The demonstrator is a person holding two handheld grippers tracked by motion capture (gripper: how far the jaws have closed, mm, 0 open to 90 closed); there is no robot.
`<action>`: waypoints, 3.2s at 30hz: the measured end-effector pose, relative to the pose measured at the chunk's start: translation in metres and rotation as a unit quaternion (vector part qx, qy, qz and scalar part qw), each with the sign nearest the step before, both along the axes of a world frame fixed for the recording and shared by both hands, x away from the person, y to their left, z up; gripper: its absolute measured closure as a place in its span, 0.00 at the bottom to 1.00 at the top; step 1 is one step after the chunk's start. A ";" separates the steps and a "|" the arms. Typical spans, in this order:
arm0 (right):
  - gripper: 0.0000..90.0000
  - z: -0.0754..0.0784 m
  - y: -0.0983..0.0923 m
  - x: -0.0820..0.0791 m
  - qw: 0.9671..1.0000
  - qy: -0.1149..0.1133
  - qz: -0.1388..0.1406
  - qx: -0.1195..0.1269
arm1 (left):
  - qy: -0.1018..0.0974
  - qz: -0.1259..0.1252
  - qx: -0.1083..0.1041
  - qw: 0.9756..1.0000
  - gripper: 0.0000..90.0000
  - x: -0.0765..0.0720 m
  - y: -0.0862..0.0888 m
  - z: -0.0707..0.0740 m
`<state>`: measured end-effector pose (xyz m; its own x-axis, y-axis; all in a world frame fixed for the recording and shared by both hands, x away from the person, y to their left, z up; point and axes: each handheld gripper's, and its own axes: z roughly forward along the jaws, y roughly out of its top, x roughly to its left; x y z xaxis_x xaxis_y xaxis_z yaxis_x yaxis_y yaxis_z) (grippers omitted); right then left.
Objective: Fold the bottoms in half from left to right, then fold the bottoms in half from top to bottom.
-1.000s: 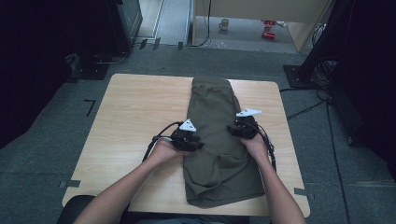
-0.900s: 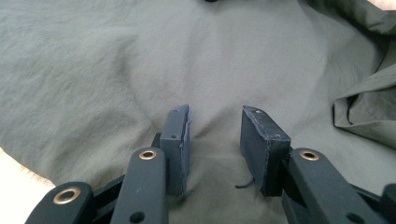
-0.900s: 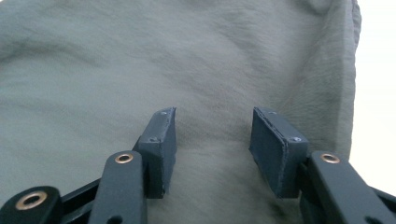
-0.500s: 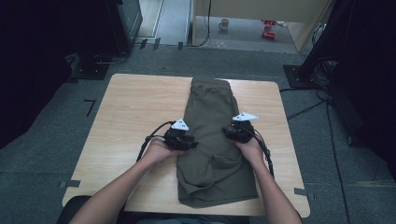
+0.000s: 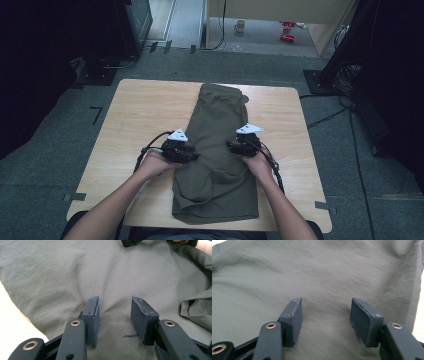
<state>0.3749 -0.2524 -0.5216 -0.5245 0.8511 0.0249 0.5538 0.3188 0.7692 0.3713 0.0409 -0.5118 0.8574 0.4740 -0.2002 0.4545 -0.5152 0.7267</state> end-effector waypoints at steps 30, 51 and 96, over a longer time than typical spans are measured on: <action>0.42 0.000 0.048 -0.032 0.997 0.000 0.071 -0.001 | -0.018 0.024 0.012 0.999 0.50 -0.052 0.040 0.000; 0.39 0.000 0.055 -0.067 0.995 0.003 0.097 -0.003 | -0.012 0.026 0.009 1.000 0.50 -0.083 0.050 0.001; 0.41 0.024 0.028 0.004 0.999 0.022 0.017 0.029 | -0.014 0.110 -0.018 0.994 0.50 0.015 0.065 0.024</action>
